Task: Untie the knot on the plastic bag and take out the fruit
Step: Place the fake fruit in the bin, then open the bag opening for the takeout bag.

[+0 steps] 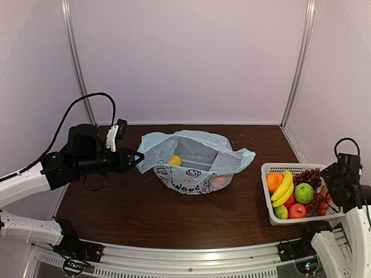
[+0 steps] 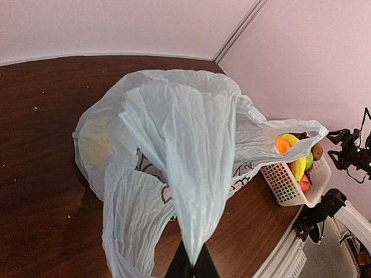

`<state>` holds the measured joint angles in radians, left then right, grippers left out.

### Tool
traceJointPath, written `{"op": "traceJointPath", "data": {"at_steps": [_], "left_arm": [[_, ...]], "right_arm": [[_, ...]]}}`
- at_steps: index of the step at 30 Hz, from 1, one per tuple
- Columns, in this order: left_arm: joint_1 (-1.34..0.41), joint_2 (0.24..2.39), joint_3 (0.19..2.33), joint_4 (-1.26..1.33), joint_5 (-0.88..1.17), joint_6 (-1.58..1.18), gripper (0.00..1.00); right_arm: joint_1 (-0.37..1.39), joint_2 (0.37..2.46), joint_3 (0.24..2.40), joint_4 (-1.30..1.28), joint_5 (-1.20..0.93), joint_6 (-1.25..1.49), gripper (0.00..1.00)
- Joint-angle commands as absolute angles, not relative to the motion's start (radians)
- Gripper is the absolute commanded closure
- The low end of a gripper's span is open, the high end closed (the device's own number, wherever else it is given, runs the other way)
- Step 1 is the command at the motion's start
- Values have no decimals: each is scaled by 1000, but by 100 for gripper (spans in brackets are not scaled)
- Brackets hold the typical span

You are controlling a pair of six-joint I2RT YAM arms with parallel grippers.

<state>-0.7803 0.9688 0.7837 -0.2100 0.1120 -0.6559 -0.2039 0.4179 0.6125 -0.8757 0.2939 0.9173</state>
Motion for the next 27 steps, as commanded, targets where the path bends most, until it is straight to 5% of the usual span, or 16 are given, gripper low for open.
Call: {"op": "traceJointPath", "data": {"at_steps": [1,3,10,18,27], "left_arm": [[-773,971,812,-169,128,-634,100],[-773,976,819,-172,134,-631,100],[-773,980,826,-174,144,-631,100],[-773,969,829,-148,173,-646,100],[-772,957,805,-93,219,-669,100]], "right_arm": [[-212,354,604,-922,362,936,9],[-212,344,599,-924,370,937,1],[-212,373,624,-862,270,817,1],[-211,489,693,-672,-145,637,19],[-71,604,780,-518,-369,566,20]]}}
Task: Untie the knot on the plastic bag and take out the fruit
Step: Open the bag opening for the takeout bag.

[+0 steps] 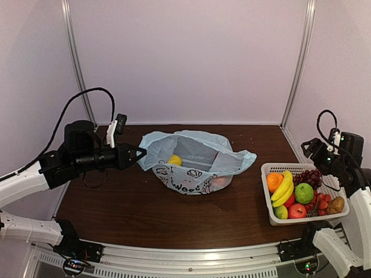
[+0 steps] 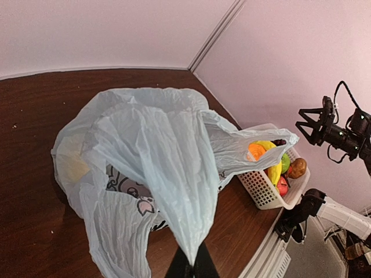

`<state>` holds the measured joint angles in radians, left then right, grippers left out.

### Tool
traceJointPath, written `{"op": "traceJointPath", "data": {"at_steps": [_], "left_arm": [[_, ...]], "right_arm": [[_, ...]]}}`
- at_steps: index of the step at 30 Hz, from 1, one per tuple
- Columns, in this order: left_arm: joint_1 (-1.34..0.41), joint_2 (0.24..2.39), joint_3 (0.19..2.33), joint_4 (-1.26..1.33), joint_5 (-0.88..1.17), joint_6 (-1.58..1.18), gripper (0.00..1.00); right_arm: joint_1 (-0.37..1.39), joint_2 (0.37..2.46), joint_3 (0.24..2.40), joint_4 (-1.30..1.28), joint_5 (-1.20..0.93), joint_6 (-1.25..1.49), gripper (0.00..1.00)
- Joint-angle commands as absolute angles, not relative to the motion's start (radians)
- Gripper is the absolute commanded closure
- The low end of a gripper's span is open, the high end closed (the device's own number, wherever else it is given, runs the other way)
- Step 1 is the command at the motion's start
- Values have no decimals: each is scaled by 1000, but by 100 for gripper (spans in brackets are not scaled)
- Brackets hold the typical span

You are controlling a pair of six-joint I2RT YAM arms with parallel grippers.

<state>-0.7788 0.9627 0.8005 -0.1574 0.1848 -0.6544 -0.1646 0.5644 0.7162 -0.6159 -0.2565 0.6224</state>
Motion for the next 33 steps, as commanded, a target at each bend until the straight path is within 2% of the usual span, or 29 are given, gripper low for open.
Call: {"op": "traceJointPath", "data": {"at_steps": [1,7,13,17,20,23,27,33], "left_arm": [[-772,957,804,-95,215,-671,100],[-767,963,805,-103,214,-673,100],[-762,974,798,-128,180,-689,100],[-761,977,798,-133,158,-699,100],[-759,974,798,-133,153,-702,100],[-757,976,798,-136,155,-705,100],[-758,974,797,-147,153,-707,100],[-758,959,797,-146,147,-714,100]], "right_arm": [[-27,627,798,-518,-356,551,20],[423,798,923,-525,-84,517,24],[719,931,1035,-386,-20,500,25],[933,1065,1123,-370,88,441,31],[1025,1154,1158,-334,119,435,38],[1083,1217,1161,-277,130,443,40],[1125,1307,1175,-247,147,461,43],[1136,1456,1246,-306,305,502,49]]}}
